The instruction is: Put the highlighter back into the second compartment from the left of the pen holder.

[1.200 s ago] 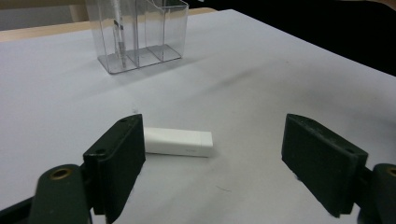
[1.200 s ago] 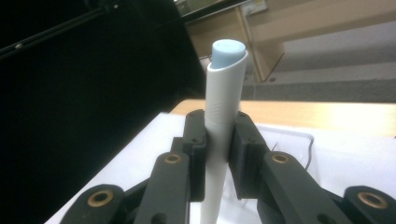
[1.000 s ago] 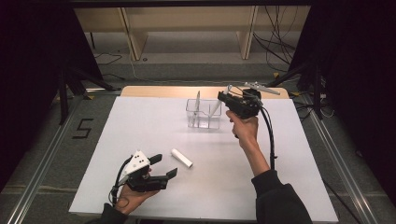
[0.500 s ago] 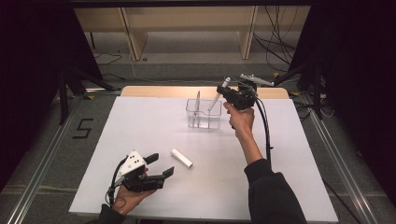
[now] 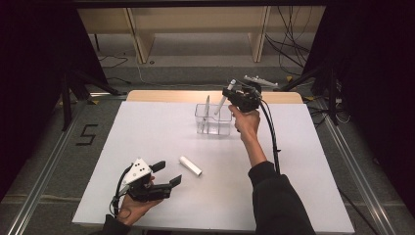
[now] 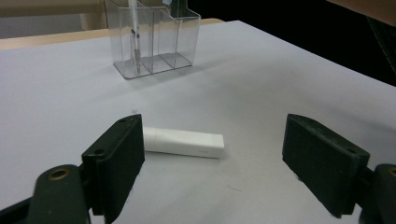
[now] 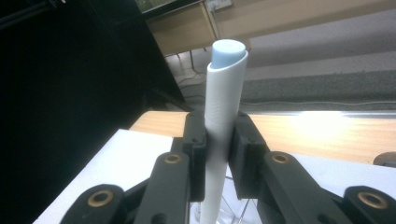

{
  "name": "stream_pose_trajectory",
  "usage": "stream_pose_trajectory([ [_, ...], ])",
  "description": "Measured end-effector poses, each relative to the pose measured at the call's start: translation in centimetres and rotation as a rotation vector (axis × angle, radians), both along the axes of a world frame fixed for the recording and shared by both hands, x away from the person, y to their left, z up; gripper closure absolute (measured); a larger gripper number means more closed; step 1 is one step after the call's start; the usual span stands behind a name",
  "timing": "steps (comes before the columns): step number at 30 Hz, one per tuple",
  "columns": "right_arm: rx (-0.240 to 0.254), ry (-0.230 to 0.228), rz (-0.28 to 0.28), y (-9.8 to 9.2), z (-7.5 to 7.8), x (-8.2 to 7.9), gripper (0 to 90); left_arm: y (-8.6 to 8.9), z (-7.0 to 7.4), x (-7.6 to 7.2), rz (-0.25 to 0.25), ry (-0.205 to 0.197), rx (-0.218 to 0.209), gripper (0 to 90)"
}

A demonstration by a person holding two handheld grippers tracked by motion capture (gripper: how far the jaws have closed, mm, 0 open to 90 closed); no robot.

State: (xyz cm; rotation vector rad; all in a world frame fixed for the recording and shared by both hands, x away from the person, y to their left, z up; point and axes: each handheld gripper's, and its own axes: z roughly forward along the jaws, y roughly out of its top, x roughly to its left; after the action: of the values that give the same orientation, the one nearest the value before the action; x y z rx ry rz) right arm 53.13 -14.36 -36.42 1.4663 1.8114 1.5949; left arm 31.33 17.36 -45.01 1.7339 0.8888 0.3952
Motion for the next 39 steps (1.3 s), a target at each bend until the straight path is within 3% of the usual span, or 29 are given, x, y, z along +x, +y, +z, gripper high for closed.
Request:
stream_pose_trajectory([
  [10,-0.033,0.015,-0.008,0.9,-0.8,0.6,78.6,0.0,0.0,0.0,-0.001,-0.005,0.001,19.9],
  [20,-0.098,0.036,-0.003,1.8,-1.8,0.9,78.5,0.0,0.1,0.0,0.002,-0.004,-0.007,19.8],
  [29,-0.122,0.061,0.022,2.3,-2.4,1.0,77.3,0.0,0.0,0.0,0.001,0.001,0.007,19.8],
  [30,-0.131,0.06,0.02,2.4,-2.5,1.0,74.9,0.0,0.0,0.0,0.002,0.001,0.006,19.8],
  [33,-0.136,0.069,0.011,2.3,-2.4,1.1,56.1,0.0,0.0,0.0,0.004,0.001,0.005,19.8],
  [39,-0.123,0.088,0.011,1.6,-1.9,0.7,38.7,0.0,0.0,0.0,0.009,0.004,0.008,19.8],
])
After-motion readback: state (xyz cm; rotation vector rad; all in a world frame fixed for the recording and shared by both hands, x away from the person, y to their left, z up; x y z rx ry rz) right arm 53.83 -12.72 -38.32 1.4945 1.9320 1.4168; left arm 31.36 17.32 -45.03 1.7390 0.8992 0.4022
